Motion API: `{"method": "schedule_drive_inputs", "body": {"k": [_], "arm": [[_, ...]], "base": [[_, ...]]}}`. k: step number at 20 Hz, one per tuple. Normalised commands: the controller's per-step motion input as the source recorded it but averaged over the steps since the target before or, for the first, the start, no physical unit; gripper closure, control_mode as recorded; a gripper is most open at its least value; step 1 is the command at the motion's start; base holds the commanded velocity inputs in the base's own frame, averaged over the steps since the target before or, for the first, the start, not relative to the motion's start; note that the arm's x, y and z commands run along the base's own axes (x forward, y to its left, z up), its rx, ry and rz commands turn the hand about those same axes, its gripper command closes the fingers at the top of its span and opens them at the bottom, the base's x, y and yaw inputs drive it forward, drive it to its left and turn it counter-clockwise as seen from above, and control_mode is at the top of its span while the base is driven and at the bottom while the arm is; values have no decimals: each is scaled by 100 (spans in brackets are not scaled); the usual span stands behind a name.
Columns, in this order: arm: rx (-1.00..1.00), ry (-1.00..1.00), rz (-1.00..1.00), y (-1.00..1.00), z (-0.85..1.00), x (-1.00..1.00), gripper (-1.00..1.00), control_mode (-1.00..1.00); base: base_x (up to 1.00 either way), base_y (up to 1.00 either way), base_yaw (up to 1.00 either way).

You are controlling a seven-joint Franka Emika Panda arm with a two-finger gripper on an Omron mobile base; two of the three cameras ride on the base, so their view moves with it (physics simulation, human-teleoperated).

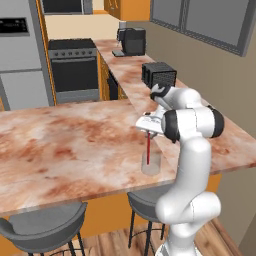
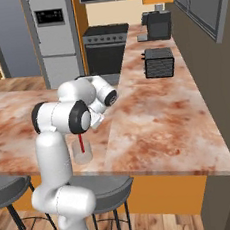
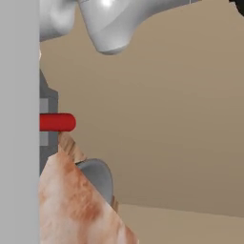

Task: Take a straw from the drawer in front and place it inside the glass cup on the dining counter.

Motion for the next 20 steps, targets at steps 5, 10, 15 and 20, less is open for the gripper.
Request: {"method": "schedule_drive_inputs", "body": {"k": [5,10,15,20], "arm": [[0,-2,6,0,-21,8,100,-100],[0,-1,6,0,-24,0,100,-100],[0,0,5,0,-31,0,100,-100],[0,-1,4,-3,-31,-11,-100,-100]], "base": [[0,0,0],[0,0,0],[0,0,0],[0,0,0]]}}
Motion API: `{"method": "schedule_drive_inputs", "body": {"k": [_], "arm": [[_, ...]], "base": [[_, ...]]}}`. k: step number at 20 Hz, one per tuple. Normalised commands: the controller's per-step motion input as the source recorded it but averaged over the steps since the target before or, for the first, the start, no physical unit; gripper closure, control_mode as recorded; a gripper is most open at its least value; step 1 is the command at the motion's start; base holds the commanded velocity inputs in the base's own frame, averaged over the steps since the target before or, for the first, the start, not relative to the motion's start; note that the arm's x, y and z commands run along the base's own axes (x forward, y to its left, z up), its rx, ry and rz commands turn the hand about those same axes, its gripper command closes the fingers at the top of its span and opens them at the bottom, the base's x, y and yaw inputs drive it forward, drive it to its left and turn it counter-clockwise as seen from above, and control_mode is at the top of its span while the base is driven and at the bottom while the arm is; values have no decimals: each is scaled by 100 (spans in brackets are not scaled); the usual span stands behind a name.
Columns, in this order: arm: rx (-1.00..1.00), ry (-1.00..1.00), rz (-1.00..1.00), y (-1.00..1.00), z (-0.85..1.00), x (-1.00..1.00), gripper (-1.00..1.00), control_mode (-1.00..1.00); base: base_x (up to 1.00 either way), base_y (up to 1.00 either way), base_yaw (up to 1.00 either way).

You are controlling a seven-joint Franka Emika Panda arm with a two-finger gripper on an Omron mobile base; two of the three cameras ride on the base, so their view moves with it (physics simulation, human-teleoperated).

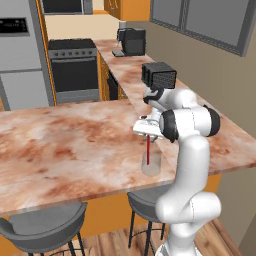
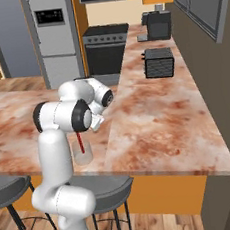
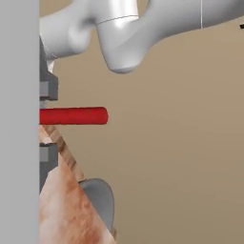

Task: Take a straw from the drawer in front and place it inside the glass cup on the dining counter.

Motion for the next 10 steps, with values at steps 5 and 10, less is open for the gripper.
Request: {"method": "schedule_drive_inputs", "body": {"k": [5,10], "arm": [[0,-5,2,-10,-20,-18,-100,-100],[0,-8,0,-10,-9,-7,-100,-100]], "base": [[0,0,0],[0,0,0]]}}
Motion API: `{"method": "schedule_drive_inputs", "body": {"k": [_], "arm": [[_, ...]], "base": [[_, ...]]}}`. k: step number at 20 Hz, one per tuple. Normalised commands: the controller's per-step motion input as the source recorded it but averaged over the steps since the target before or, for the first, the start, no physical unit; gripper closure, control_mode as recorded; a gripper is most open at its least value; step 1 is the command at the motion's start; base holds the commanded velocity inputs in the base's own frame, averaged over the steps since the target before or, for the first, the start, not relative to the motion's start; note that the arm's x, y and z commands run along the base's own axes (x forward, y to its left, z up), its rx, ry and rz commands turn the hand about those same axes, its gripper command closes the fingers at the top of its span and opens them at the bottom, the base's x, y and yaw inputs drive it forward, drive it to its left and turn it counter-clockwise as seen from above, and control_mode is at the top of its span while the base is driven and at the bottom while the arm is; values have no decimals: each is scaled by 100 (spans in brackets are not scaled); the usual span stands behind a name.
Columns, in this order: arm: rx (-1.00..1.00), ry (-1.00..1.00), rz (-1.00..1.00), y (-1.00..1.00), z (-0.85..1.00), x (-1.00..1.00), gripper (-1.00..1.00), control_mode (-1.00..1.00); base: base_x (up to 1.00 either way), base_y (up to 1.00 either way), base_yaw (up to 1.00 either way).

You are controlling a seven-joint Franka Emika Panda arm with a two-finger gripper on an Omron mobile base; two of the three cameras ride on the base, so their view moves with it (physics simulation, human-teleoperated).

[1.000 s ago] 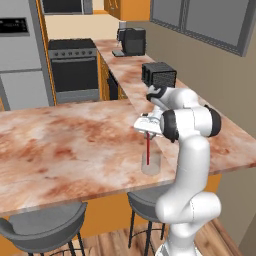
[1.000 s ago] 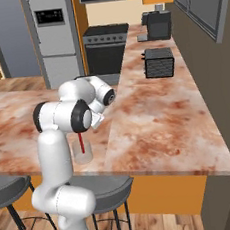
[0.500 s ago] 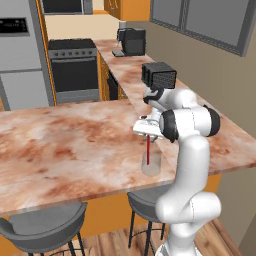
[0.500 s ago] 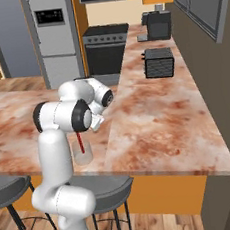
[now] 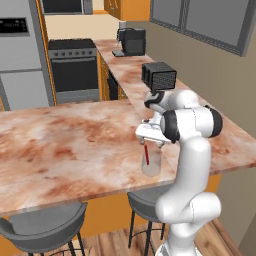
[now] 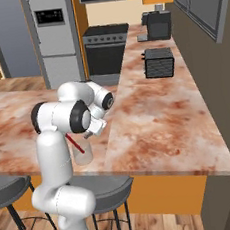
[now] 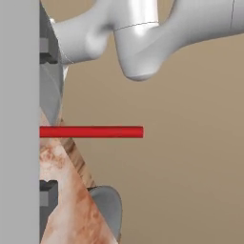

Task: Take a straw from the drawer in front and place it inside the glass cup on the dining counter.

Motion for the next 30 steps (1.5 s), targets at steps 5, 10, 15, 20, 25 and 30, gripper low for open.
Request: {"method": "schedule_drive_inputs", "body": {"k": [5,10,15,20,25,30], "arm": [[0,-11,0,-9,-1,0,-100,-100],[-8,-23,0,-14,2,0,-100,-100],[-20,-40,-4,-12,8,0,-100,-100],[-22,-55,-5,-1,13,0,-100,-100],[-22,-54,-2,-5,19,-7,-100,-100],[-21,-43,-1,-18,26,-16,-100,-100]], "base": [[0,0,0],[0,0,0],[0,0,0],[0,0,0],[0,0,0],[0,0,0]]}}
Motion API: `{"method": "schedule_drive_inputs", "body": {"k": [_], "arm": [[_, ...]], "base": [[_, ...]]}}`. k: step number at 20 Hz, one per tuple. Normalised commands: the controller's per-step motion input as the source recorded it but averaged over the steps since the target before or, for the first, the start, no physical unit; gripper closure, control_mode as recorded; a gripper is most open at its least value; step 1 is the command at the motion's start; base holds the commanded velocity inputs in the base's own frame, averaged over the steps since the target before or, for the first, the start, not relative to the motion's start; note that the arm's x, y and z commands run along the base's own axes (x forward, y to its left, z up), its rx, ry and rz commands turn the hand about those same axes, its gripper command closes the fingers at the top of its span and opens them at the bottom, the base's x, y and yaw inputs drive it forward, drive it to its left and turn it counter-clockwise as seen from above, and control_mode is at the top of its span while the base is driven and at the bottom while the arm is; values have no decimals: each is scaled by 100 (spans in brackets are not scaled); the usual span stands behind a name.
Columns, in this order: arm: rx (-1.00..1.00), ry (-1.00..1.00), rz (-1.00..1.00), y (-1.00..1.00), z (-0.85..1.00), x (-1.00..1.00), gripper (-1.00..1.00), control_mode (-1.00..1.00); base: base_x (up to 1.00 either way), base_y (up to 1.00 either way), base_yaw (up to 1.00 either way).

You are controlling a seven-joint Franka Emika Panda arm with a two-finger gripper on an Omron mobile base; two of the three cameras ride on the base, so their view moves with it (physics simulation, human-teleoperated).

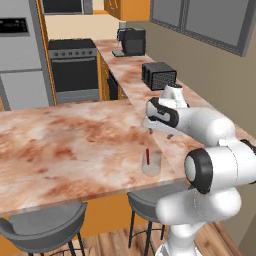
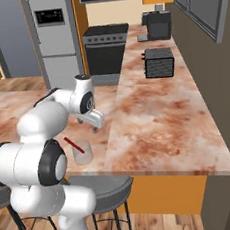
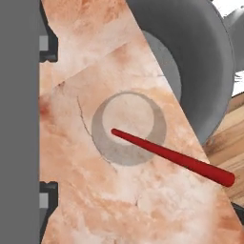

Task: Take a straw from the drawer in front and place it inside the glass cup on the dining counter.

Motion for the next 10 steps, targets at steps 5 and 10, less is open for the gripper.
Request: {"method": "schedule_drive_inputs", "body": {"k": [5,10], "arm": [[-21,-20,-1,-26,15,-29,-100,-100],[-12,0,0,-31,3,-32,-100,-100]], "base": [[0,0,0],[0,0,0]]}}
